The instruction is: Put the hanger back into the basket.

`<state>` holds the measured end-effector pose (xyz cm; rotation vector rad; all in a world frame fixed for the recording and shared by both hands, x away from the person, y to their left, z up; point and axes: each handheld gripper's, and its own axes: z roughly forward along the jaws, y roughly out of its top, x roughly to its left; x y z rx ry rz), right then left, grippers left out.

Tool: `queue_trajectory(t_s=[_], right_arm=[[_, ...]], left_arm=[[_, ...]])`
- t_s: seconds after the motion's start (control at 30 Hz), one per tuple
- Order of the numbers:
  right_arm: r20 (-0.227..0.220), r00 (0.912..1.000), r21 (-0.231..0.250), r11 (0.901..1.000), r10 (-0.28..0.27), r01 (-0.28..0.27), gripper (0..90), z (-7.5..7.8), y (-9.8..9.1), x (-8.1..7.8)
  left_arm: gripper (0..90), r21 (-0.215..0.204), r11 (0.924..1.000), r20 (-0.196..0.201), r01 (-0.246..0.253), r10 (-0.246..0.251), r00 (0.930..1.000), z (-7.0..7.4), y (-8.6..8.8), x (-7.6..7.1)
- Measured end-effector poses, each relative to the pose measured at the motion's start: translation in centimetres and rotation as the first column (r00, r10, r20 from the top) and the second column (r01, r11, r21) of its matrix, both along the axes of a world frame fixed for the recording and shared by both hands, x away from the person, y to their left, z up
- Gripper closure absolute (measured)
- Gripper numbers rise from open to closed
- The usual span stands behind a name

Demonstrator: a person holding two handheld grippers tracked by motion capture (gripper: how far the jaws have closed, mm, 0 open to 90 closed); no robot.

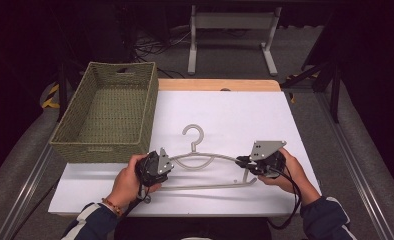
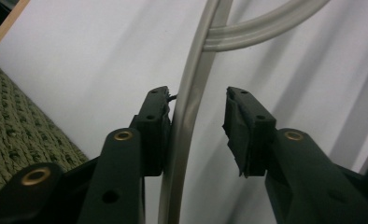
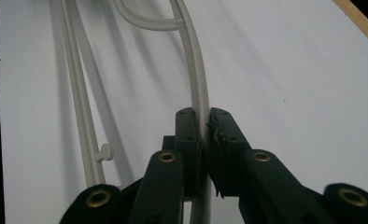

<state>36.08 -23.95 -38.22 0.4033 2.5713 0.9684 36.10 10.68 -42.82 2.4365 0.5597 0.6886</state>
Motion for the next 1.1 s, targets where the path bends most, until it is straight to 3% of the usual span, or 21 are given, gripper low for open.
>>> queue_trajectory(t_s=[0.23, 0.4, 0.43, 0.8, 0.97, 1.03, 1.1], right_arm=[[0.015, 0.9999, 0.004, 1.0000, 0.005, -0.005, 82.6, 0.2, -0.2, -0.1], [0.015, 0.9999, 0.010, 1.0000, -0.001, 0.001, 82.6, 0.1, -0.4, 0.0], [0.015, 0.9999, 0.009, 1.0000, -0.001, 0.001, 82.6, 0.2, -0.4, 0.0], [0.030, 0.9991, 0.032, 0.9991, -0.028, 0.027, 80.7, 0.2, -1.0, 0.1], [0.038, 0.9963, 0.100, 0.9923, -0.077, 0.073, 68.4, 0.4, -1.6, 0.3], [0.032, 0.9921, 0.160, 0.9805, -0.122, 0.115, 55.5, 0.6, -2.2, 0.5], [0.023, 0.9873, 0.206, 0.9671, -0.157, 0.149, 50.2, 0.8, -2.9, 0.7]], left_arm=[[76.5, 0.002, 1.0000, 0.004, -0.003, 0.003, 1.0000, 0.2, -0.4, 0.5], [72.6, 0.004, 0.9999, 0.000, 0.013, -0.013, 0.9999, 0.3, -1.2, 0.7], [72.6, 0.023, 0.9997, 0.009, 0.011, -0.011, 0.9999, 0.3, -1.4, 0.7], [78.0, 0.022, 0.9991, 0.011, 0.037, -0.037, 0.9993, 0.5, -1.9, 0.6], [80.4, 0.022, 0.9980, 0.010, 0.059, -0.059, 0.9982, 0.6, -1.9, 0.3], [81.3, 0.007, 0.9983, 0.009, 0.058, -0.058, 0.9983, 0.7, -1.8, 0.3], [81.5, -0.008, 0.9988, 0.005, 0.049, -0.049, 0.9988, 0.7, -1.5, 0.3]])
